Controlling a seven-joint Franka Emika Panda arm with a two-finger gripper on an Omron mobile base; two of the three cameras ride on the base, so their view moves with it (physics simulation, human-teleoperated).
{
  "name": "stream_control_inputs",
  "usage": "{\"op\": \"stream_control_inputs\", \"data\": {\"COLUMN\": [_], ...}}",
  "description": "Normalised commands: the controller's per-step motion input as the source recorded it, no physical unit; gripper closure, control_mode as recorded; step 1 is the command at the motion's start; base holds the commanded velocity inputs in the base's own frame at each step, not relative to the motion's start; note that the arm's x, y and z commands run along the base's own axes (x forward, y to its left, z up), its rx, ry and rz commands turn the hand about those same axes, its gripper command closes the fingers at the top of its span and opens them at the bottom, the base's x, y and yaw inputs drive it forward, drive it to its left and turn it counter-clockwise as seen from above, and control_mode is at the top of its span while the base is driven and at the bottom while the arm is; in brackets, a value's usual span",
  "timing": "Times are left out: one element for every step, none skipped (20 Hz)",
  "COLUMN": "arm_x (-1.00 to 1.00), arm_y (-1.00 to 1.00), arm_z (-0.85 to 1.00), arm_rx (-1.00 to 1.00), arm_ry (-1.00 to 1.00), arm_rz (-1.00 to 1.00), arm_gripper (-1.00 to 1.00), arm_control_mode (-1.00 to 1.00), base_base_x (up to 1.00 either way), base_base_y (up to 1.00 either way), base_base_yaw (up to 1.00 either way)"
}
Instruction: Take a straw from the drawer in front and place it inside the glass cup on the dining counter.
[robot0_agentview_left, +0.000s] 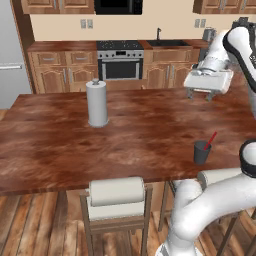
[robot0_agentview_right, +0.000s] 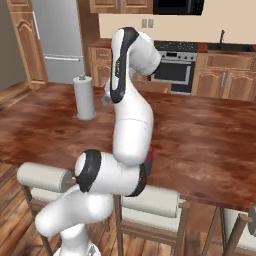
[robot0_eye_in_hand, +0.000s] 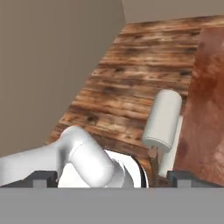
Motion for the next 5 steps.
{"op": "stream_control_inputs", "data": {"arm_x": [-0.46, -0.44, -0.33, -0.12, 0.00], "arm_y": [0.96, 0.90, 0.87, 0.84, 0.79], "arm_z": [0.40, 0.27, 0.08, 0.00, 0.00], "arm_rx": [-0.54, -0.53, -0.51, -0.49, -0.48], "arm_ry": [0.00, 0.00, 0.00, 0.06, 0.10], "arm_rz": [0.00, 0.00, 0.00, 0.00, 0.00], "arm_gripper": [-1.00, -1.00, -1.00, -1.00, -1.00], "arm_control_mode": [-1.00, -1.00, -1.00, -1.00, -1.00], "base_base_x": [0.00, 0.00, 0.00, 0.00, 0.00], "base_base_y": [0.00, 0.00, 0.00, 0.00, 0.00], "base_base_yaw": [0.00, 0.00, 0.00, 0.00, 0.00]}}
